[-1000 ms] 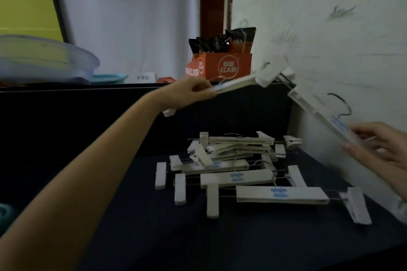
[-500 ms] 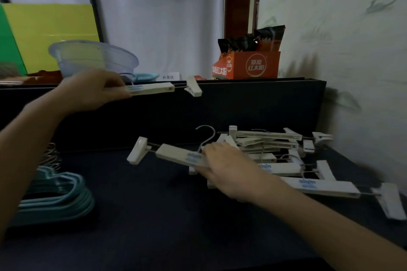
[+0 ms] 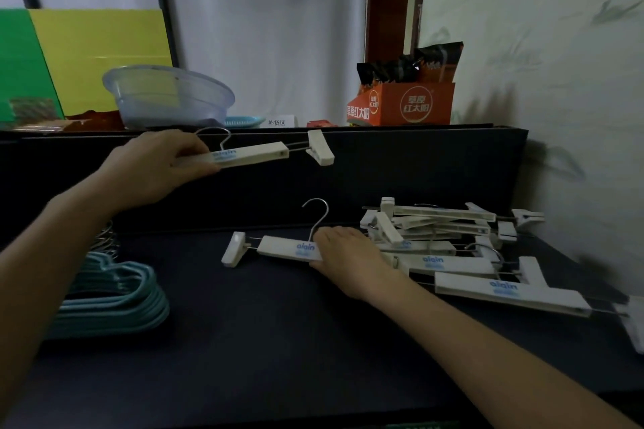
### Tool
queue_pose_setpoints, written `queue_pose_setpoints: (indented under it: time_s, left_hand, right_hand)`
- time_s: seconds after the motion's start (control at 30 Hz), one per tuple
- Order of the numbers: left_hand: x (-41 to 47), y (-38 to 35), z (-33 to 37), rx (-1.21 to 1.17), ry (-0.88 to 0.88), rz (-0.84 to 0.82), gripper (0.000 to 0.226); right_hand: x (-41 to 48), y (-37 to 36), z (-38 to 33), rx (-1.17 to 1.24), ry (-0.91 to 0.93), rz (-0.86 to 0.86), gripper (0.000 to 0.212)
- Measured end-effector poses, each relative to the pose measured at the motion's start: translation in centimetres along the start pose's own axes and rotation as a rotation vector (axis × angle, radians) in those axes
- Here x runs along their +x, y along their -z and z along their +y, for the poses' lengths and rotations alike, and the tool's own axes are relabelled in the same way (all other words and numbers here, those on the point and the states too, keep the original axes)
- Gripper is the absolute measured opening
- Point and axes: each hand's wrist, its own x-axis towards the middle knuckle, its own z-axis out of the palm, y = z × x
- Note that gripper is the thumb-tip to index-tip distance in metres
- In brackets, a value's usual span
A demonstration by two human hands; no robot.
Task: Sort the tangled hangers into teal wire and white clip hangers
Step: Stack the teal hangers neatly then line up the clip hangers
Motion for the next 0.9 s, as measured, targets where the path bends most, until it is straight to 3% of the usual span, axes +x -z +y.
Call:
queue_pose_setpoints:
  time_s: [0.43,0.9]
  left_hand:
    - [1.0,-3.4,2.2,-0.048,-0.040,-0.047,0.029]
    - [1.7,-8.5,2.2,-0.280,0.016,-0.137,0.030]
  right_hand:
    - [-3.8,2.0,7.1,-0.075,-0.090,-0.070,0.037]
    - [-7.8,7.6,5.8,0.012,0.078,0.011,0.037]
